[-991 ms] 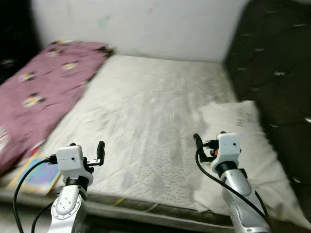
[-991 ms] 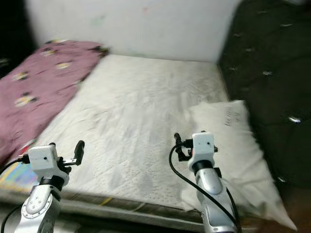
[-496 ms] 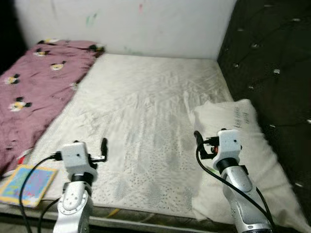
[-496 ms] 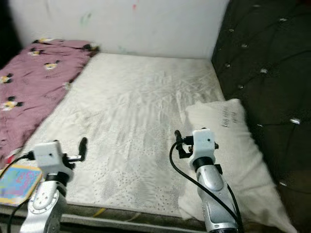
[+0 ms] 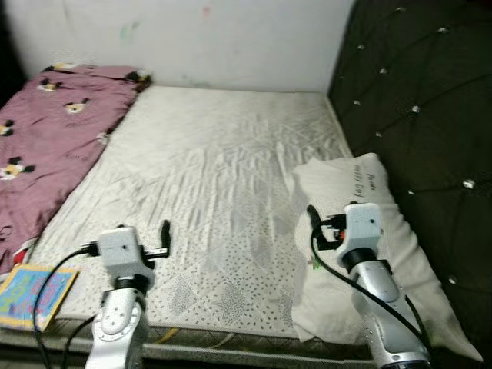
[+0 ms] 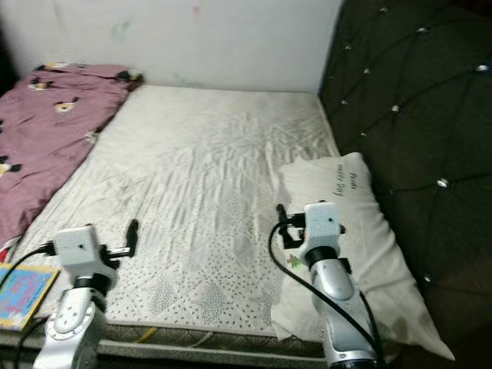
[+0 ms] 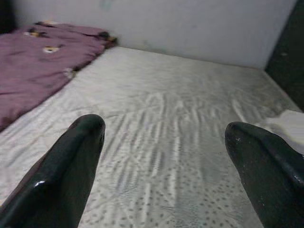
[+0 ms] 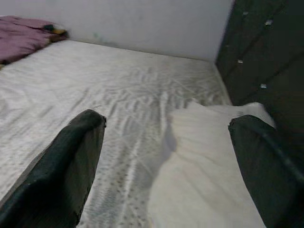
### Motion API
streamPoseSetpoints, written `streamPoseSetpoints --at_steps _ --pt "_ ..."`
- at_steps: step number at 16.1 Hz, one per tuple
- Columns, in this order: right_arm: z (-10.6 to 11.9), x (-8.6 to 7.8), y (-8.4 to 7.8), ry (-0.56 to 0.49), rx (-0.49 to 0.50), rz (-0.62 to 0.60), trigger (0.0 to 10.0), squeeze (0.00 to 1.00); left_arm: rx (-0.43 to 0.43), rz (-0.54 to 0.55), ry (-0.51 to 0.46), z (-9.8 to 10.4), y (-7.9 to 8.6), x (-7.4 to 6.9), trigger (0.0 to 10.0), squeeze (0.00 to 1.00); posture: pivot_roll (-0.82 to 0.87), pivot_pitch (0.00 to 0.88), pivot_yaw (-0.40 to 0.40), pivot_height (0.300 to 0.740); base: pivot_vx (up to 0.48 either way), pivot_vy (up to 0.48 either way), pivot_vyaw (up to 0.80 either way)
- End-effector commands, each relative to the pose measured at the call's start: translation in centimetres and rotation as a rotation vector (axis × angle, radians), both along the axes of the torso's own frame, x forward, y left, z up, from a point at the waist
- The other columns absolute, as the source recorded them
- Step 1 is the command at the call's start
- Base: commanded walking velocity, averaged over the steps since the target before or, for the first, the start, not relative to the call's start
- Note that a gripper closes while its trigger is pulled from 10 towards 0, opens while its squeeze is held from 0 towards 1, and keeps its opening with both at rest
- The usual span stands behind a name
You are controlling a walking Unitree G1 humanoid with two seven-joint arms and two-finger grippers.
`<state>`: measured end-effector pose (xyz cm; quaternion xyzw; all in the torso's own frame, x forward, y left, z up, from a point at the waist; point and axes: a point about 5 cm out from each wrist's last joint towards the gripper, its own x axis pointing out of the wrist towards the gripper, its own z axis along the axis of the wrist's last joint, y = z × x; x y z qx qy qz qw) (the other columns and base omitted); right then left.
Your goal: Clean up the room
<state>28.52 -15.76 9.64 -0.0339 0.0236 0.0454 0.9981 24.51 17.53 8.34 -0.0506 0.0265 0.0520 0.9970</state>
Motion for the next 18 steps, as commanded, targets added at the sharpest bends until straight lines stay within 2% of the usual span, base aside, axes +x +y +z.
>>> streamPoseSetpoints --at_steps 1,4,9,18 --pt "0.11 0.15 0.45 0.001 0.012 0.016 10.0 0.0 0.004 0.009 0.006 -0.02 0.36 0.03 10.0 0.0 0.04 0.001 -0.017 0.74 0.0 0.442 -0.69" --pt "0.17 0.32 0.55 -0.001 0.014 0.017 10.0 0.0 0.003 0.007 0.003 0.06 0.25 0.12 10.0 0.0 0.04 0.007 -0.014 0.74 0.0 0.48 -0.45" --pt "-0.03 0.46 0.16 0.006 -0.002 0.02 10.0 0.0 0.003 0.007 -0.001 0.15 0.18 0.14 10.0 0.0 0.04 0.014 -0.014 0.74 0.0 0.48 0.0" --pt "-0.23 0.69 0.5 0.01 0.005 0.026 10.0 0.0 0.003 0.014 -0.009 0.43 0.07 0.64 10.0 0.0 0.04 0.015 -0.012 0.74 0.0 0.48 0.0"
